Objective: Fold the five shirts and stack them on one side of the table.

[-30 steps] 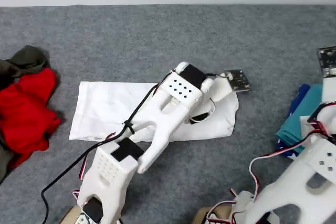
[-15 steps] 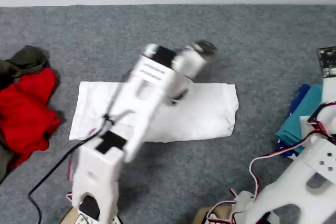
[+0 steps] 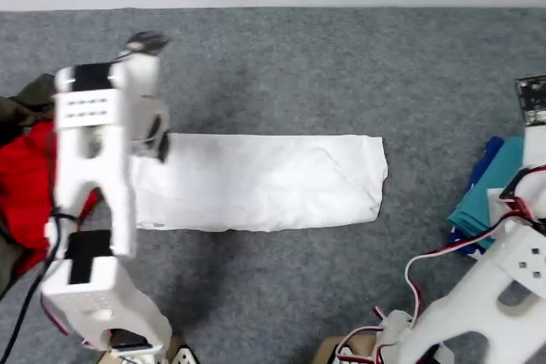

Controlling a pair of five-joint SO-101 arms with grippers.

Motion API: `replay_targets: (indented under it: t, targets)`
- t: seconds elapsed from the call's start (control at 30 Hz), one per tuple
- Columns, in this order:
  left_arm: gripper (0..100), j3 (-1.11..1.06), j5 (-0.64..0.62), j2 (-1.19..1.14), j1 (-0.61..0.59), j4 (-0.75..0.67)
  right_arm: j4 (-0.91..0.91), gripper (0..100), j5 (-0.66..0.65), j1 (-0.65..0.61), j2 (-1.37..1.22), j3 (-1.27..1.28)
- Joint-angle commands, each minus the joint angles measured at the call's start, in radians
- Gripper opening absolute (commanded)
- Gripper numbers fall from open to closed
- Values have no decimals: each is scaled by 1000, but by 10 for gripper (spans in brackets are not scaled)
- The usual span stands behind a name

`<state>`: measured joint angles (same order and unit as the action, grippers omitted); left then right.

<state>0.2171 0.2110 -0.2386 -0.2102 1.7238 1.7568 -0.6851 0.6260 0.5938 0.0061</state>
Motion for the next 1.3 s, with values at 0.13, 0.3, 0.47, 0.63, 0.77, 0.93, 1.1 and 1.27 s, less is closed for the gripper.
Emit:
replay_targets:
  t: [0.13,0.3,0.47,0.63,0.77,0.93,1.1,1.27]
  targets:
    - [210,-143,44,54,-137,-207,31,65,-9,12,31,-6]
    - [211,-262,44,44,-135,-350,33,65,-9,12,31,-6]
    - [211,-259,46,-114,-141,-414,33,65,-9,12,31,-6]
    - [206,-173,46,-299,-124,-385,33,65,-9,16,31,-11]
    - [152,-71,84,-381,-107,-292,33,65,-9,15,31,-11]
    - [4,-56,210,-422,-84,-244,31,65,-9,12,31,-11]
    - [3,-56,209,-351,-115,-242,31,65,-11,12,31,-11]
    - [3,-54,212,-221,-172,-239,31,65,-11,12,31,-11]
